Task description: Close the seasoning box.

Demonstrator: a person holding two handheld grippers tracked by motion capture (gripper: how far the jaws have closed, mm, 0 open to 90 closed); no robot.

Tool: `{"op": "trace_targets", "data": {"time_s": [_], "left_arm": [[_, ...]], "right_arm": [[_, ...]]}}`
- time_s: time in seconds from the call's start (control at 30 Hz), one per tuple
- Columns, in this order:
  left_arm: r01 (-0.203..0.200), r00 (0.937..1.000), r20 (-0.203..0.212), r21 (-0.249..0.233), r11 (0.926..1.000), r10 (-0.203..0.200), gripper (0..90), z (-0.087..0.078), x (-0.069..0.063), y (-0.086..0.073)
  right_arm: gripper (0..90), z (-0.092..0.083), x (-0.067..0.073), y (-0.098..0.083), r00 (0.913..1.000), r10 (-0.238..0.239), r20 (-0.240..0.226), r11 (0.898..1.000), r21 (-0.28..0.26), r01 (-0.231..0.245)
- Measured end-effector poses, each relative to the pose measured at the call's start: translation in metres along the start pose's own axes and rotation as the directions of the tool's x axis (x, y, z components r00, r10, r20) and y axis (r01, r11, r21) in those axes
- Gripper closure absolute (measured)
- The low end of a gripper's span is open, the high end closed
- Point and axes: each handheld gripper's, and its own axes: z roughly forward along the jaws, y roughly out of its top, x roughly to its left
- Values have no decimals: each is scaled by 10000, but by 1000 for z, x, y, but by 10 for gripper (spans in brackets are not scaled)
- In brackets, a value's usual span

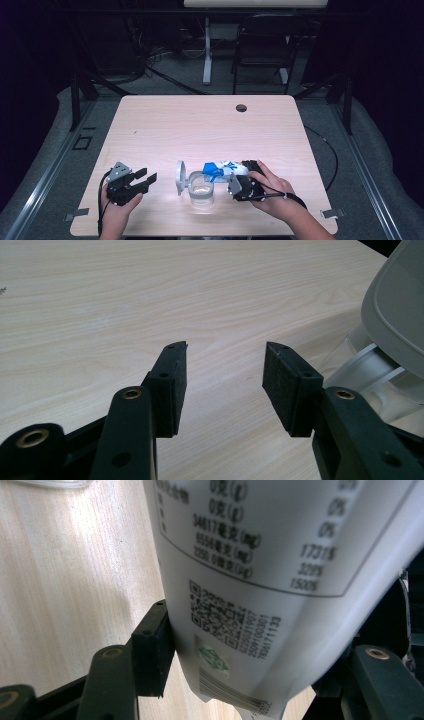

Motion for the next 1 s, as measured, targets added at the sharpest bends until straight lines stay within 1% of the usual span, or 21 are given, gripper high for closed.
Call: {"op": "trace_targets", "data": {"time_s": [0.23, 0.27, 0.3, 0.4, 0.47, 0.5, 0.63, 0.67, 0.87, 0.9, 0.93, 1.0], "left_arm": [[0, 10000, 0, -11, 10000, 0, 524, 0, 0, 0], [1, 10000, 1, -11, 10000, -1, 524, -1, 0, 0], [2, 10000, -4, -8, 10000, -2, 524, -1, 0, 0], [4, 10000, -5, -8, 10000, -4, 524, -1, 0, 0], [4, 10000, -6, -14, 10000, -4, 524, -1, 0, 0], [-3, 10000, -9, -11, 10000, 3, 524, 0, 0, 0], [-8, 10000, -12, -18, 10000, 8, 524, 0, 0, 0], [-6, 10000, -12, -19, 10000, 6, 524, -1, 0, 0], [8, 10000, -9, -17, 10000, -8, 524, -1, 1, 0], [9, 10000, -10, -15, 10000, -9, 524, -1, 1, 0], [5, 10000, -11, -14, 10000, -5, 524, -1, 1, 0], [2, 10000, -9, -12, 10000, -2, 524, -1, 1, 0]], "right_arm": [[392, -1, 0, 2, 9996, -231, 129, 9997, 58, 230], [392, -1, 0, 2, 9988, -437, 208, 9989, 149, 434], [392, -1, 0, 2, 9988, -437, 208, 9989, 149, 434], [393, -1, 1, 3, 9973, -681, 289, 9974, 256, 674], [393, 0, 2, 3, 9976, -647, 267, 9977, 202, 641], [393, 0, 3, 3, 9969, -732, 289, 9971, 240, 725], [393, 0, 3, 3, 9966, -767, 306, 9967, 272, 759], [393, 1, 3, 2, 9949, -932, 393, 9954, 264, 922], [393, 2, 3, 2, 9939, -1022, 420, 9943, 336, 1008], [393, 1, 3, 2, 9936, -1050, 420, 9933, 524, 1027], [394, 2, 3, 2, 9941, -1003, 407, 9941, 462, 985], [394, 3, 3, 1, 9933, -1077, 409, 9935, 420, 1060]]}}
